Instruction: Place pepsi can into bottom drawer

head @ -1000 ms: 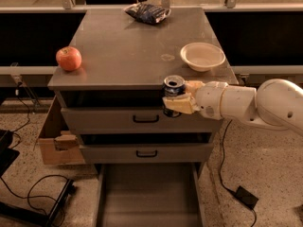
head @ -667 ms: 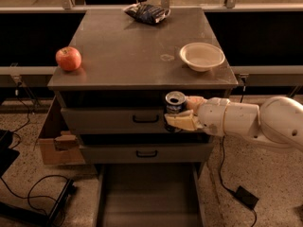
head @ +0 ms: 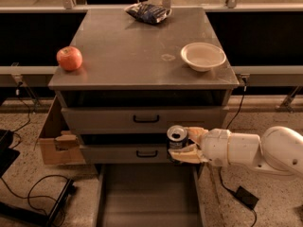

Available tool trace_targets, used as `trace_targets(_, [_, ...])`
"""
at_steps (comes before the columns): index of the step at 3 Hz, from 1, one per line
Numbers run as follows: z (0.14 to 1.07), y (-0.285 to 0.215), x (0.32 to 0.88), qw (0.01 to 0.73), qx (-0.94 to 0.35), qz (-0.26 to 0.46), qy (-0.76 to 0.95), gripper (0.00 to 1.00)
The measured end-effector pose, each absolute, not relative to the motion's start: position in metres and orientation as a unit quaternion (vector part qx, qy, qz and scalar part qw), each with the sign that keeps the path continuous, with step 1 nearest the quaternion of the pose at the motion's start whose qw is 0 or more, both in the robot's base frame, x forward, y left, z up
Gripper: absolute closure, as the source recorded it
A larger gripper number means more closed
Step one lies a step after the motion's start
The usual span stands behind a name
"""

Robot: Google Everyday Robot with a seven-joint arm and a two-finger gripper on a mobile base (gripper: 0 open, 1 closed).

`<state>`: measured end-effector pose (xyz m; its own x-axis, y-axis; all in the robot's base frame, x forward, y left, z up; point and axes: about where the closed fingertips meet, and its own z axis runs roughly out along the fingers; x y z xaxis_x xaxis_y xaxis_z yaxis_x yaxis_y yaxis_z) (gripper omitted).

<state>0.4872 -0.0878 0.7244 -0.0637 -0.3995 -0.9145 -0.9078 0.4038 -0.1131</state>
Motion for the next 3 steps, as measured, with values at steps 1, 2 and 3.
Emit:
trace_targets(1, [0.670, -0.087, 0.471, 0.481, -0.495, 0.285, 0.665, 1.00])
trace_targets(2, [0.668, -0.083, 0.470, 0.480, -0.496, 0.286, 0.665, 1.00])
trace_targets(3, [0.635, -0.072, 0.459, 0.477, -0.498, 0.297, 0.660, 1.00])
